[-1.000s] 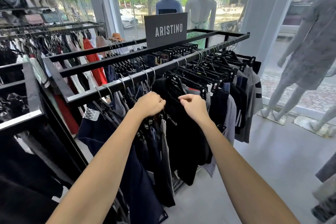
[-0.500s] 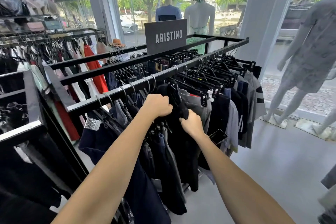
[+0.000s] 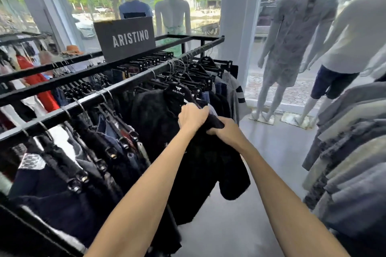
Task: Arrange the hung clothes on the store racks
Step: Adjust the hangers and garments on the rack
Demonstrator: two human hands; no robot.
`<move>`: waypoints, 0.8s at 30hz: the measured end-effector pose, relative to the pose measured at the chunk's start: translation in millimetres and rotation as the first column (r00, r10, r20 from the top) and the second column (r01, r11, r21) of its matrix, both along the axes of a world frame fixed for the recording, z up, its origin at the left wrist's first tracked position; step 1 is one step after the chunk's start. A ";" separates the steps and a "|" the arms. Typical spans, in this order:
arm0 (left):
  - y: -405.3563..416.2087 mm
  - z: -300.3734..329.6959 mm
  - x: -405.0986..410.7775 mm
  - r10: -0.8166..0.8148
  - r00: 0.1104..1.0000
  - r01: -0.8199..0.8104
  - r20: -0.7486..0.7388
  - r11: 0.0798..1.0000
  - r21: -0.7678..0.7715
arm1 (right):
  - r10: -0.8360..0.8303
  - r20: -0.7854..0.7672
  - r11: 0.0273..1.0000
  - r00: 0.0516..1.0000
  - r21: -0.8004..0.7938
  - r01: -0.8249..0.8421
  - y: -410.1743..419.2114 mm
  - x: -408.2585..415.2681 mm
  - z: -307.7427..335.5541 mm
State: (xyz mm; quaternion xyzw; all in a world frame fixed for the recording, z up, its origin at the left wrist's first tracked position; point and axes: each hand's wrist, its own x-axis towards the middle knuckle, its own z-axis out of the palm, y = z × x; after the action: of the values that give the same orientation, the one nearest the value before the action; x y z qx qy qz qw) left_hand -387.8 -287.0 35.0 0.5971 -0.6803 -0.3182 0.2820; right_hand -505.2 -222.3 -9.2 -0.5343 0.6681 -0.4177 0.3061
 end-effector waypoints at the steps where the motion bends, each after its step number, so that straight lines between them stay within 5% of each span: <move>1: 9.7 1.2 -14.1 -0.010 1.000 0.010 -0.003 1.000 0.001 | 0.009 0.017 0.999 1.000 0.039 -0.009 9.5 -15.8 1.7; 8: 79.4 -4.8 -101.1 -0.232 0.971 0.231 0.058 0.973 0.025 | 0.003 0.469 0.996 0.883 -0.082 0.040 77.3 -105.1 15.8; 20: 107.5 0.7 -85.4 -0.503 0.828 0.511 0.247 0.859 0.037 | -0.292 0.117 0.918 0.949 -0.245 0.312 95.1 -80.9 24.8; 24: 93.8 15.9 -59.4 -0.567 0.765 0.595 0.306 0.804 0.001 | -0.581 -0.075 0.805 0.810 -0.202 0.558 101.3 -59.9 23.7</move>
State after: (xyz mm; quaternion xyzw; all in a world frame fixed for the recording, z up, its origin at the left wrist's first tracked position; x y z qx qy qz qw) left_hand -447.2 -193.2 50.9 0.3829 -0.8798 -0.2654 0.0946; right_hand -565.1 -121.0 14.5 -0.3593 0.7785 -0.5092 0.0744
